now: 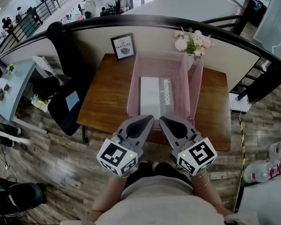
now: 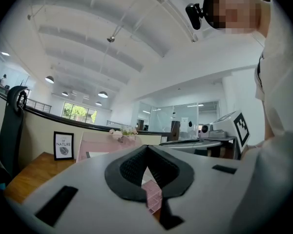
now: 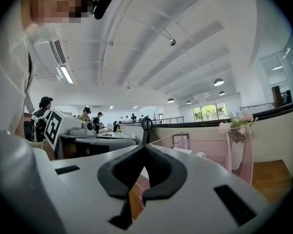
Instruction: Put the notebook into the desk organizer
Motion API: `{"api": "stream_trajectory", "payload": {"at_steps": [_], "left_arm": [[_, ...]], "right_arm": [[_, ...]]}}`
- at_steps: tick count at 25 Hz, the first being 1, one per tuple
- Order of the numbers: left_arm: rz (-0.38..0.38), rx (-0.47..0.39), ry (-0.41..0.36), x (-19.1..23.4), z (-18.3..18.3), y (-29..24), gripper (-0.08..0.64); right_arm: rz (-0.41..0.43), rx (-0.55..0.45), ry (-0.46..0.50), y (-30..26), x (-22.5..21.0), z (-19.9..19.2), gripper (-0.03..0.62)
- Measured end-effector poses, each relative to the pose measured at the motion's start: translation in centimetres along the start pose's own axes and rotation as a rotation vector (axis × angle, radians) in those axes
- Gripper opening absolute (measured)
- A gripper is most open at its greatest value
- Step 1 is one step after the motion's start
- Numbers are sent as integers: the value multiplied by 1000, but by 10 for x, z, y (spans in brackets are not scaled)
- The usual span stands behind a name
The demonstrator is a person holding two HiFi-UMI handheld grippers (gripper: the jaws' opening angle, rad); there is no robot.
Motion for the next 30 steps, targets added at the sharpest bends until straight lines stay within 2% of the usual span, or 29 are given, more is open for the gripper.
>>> {"api": "stream_trajectory", "payload": {"at_steps": [14,30], "left_arm": [[39,74,-10,-2,-9,-2,12],[44,91,4,1,-16,-2,12]], "right_arm": [[15,23,2,3,1,-9,12],[14,36,4,0,3,-13,12]]}}
Point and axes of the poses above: the fingertips, and each gripper's own axes: y backward along the fingers, x to its left, z out of its top, the point moved 10 cm from there along y, backward along the fingers, and after that the axes turned 10 degrees about -z, right-handed, at the moved point
